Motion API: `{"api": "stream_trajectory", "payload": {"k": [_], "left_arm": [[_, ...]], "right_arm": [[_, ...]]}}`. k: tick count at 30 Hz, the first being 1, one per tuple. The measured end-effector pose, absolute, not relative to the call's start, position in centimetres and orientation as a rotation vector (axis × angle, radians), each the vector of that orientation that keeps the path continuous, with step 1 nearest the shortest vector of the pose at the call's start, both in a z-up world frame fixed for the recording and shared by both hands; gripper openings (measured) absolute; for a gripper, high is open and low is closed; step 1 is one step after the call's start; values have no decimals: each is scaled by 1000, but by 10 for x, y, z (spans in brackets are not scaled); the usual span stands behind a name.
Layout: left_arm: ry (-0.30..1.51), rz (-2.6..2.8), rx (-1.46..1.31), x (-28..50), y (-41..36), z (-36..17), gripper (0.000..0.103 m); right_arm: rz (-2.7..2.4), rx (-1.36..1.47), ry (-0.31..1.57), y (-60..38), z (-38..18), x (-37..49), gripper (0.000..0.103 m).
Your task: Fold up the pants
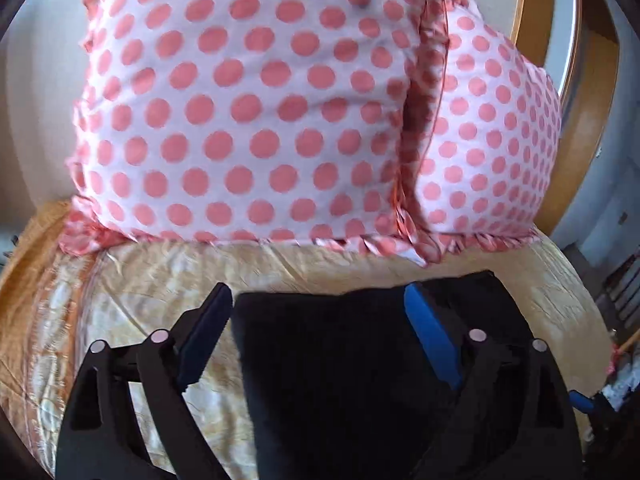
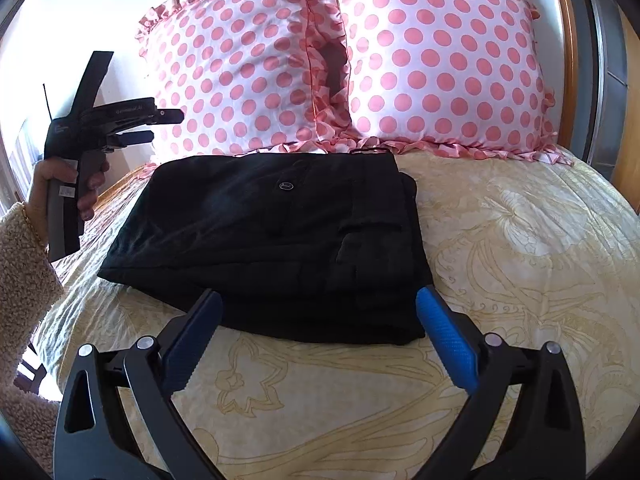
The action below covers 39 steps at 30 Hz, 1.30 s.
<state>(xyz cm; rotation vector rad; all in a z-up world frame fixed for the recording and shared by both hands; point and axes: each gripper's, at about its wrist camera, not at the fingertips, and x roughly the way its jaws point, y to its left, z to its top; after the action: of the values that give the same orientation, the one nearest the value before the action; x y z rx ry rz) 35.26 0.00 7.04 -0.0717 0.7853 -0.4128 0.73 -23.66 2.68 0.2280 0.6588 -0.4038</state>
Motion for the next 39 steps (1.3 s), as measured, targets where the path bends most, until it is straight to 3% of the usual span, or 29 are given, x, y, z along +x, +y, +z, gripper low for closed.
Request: {"api": "stream_trajectory", "payload": {"k": [4,6,9,11,12,15,18,23,27,34,39], "left_arm": [[1087,-277,-162,394,6,-4,89],[1043,-271,-204,394,13,-10,93],[1032,-328,-285,384,20,8,80],[921,-362,-324,368,31,33,80],[864,-387,-336,360,36,45,80],[757,-499,-350,338,30,72,96],[792,-513,-267,341,2,71,99],[1038,-367,-241,381,-4,0,99],[1015,-357,-241,379,-3,-5,101],[771,-321,-215,293,32,55,101],[804,-248,-135,190,34,42,101]], "right_arm": [[-406,213,659,-233,29,2,100],[-415,218,655,-235,31,-1,100],[-432,220,639,-237,35,-7,100],[-436,219,630,-236,37,-10,100],[-433,219,629,-236,37,-10,100],[-421,210,638,-231,35,-6,101],[-406,209,653,-227,32,-2,101],[-414,197,654,-226,34,-5,101],[-429,214,643,-231,35,-9,101],[-430,214,634,-221,35,-14,101],[-424,212,640,-206,31,-13,101]]}}
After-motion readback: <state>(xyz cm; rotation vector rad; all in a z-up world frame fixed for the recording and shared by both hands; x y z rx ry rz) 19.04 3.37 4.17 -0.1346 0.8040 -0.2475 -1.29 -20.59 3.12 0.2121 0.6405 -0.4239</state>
